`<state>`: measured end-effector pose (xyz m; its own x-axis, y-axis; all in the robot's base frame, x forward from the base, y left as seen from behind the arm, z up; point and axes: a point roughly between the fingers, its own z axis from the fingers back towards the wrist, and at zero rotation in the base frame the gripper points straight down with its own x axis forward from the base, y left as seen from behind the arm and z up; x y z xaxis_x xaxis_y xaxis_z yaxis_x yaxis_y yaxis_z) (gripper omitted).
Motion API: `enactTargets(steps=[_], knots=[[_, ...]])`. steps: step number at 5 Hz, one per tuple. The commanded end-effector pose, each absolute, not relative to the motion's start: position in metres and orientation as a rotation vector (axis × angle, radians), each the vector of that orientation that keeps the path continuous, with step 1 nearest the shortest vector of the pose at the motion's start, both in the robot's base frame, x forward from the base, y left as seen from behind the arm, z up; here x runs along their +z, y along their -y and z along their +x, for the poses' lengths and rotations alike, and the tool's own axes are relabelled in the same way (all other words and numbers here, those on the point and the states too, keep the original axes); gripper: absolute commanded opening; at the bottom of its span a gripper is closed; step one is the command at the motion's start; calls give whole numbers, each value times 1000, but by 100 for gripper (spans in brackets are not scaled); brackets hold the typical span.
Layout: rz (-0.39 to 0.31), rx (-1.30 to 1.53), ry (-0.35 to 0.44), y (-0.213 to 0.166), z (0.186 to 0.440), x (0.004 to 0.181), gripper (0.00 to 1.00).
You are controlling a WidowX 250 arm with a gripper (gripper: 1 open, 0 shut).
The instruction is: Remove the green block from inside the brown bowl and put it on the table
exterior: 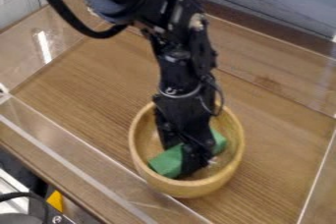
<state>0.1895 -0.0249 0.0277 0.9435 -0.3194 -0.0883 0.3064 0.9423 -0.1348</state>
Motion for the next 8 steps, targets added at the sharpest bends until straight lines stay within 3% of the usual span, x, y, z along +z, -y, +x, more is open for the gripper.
enactTargets(steps=[1,2,6,8], knots=[[-119,-314,-127,27,186,22,0],[-121,-303,-132,29,186,16,0],[-127,-362,-154,59,198,35,0],[-136,-391,-167,75,189,31,0]])
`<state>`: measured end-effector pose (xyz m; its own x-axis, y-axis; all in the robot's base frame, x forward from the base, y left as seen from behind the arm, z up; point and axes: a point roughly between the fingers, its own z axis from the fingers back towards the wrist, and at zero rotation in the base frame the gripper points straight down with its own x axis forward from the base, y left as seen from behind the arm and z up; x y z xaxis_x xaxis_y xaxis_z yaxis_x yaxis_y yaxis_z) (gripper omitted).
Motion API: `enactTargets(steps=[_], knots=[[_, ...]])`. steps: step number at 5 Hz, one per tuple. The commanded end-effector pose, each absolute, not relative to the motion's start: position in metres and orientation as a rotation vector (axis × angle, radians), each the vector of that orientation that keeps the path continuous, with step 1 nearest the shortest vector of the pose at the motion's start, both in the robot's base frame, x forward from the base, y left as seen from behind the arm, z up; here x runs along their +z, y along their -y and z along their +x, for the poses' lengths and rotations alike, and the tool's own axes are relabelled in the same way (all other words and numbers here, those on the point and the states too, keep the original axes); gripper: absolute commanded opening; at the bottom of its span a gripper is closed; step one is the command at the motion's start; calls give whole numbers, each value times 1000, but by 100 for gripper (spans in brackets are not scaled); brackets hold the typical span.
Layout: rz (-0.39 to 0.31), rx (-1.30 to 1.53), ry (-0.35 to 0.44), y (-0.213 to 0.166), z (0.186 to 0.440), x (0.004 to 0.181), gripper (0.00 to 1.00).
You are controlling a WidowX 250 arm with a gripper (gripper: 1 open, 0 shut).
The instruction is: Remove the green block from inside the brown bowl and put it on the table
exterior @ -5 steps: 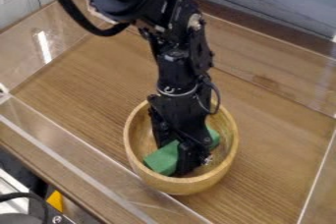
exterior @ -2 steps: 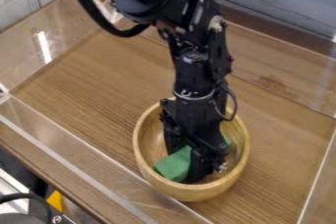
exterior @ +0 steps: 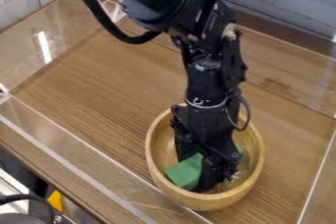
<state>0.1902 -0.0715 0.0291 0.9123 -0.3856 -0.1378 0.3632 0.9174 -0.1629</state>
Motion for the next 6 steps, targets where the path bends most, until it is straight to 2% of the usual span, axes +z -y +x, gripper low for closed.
enactTargets(steps=[1,3,5,6], knots=[[-137,-405,-169,68,188,34,0],[-143,-404,-171,62,199,43,0],[-152,-374,-161,69,200,65,0],[-152,-392,-161,72,201,54,0]])
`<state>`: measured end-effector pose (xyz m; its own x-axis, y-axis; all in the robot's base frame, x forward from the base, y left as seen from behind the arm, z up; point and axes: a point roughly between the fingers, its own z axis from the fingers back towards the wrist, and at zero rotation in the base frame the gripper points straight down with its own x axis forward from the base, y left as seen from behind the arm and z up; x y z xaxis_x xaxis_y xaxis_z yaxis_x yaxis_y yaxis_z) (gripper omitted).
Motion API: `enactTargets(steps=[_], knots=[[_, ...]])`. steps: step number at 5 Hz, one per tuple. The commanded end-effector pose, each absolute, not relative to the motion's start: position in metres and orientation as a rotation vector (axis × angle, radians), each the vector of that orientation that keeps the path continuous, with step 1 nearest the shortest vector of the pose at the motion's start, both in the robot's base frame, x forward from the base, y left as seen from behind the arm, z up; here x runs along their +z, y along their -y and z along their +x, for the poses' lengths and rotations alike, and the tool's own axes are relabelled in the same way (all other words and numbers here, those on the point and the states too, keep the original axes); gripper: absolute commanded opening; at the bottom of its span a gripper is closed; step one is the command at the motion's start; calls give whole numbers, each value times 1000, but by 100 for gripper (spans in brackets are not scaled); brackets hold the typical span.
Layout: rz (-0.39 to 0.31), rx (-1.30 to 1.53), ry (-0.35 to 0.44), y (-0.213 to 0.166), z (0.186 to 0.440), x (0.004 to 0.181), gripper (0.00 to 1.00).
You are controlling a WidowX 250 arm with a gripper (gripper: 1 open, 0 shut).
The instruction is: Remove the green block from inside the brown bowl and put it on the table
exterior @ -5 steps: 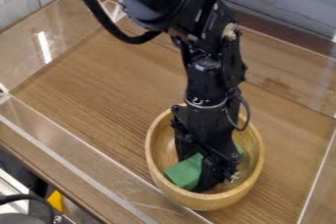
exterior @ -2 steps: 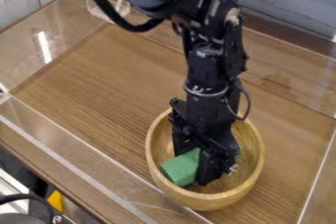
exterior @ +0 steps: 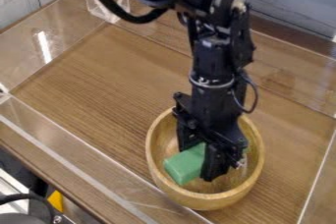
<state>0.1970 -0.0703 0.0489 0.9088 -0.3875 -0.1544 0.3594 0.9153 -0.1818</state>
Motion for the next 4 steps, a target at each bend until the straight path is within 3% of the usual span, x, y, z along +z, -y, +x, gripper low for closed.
enactTargets(steps=[1,4], knots=[[-152,-410,-161,75,202,43,0],[-166,-310,-146,70,192,56,0]])
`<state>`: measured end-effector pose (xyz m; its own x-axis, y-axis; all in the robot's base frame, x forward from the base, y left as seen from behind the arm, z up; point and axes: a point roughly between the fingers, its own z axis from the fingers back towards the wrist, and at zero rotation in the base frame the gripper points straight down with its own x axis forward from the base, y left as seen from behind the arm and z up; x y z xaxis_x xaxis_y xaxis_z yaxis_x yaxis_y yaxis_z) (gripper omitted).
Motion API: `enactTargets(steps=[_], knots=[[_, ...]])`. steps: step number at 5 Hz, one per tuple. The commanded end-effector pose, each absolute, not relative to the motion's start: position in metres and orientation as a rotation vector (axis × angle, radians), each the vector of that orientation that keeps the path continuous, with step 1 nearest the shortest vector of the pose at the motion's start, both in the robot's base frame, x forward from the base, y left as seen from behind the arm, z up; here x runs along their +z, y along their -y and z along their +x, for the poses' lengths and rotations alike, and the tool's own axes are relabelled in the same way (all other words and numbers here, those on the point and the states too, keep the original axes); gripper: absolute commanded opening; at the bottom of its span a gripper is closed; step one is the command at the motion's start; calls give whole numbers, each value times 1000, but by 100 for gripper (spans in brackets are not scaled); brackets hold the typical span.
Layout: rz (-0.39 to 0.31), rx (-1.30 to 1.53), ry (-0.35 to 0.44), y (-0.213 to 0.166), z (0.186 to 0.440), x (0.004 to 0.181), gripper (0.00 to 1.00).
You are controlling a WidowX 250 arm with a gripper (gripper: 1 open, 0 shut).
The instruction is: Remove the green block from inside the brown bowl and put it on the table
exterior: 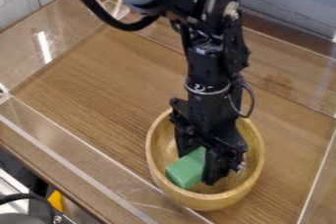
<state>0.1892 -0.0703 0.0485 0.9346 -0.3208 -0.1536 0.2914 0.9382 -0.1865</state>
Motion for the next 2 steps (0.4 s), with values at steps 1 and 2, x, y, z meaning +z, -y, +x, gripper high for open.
enactTargets(steps=[1,2], knots=[[-167,-312,-143,71,189,57,0],[-166,-349,-146,68,188,49,0]])
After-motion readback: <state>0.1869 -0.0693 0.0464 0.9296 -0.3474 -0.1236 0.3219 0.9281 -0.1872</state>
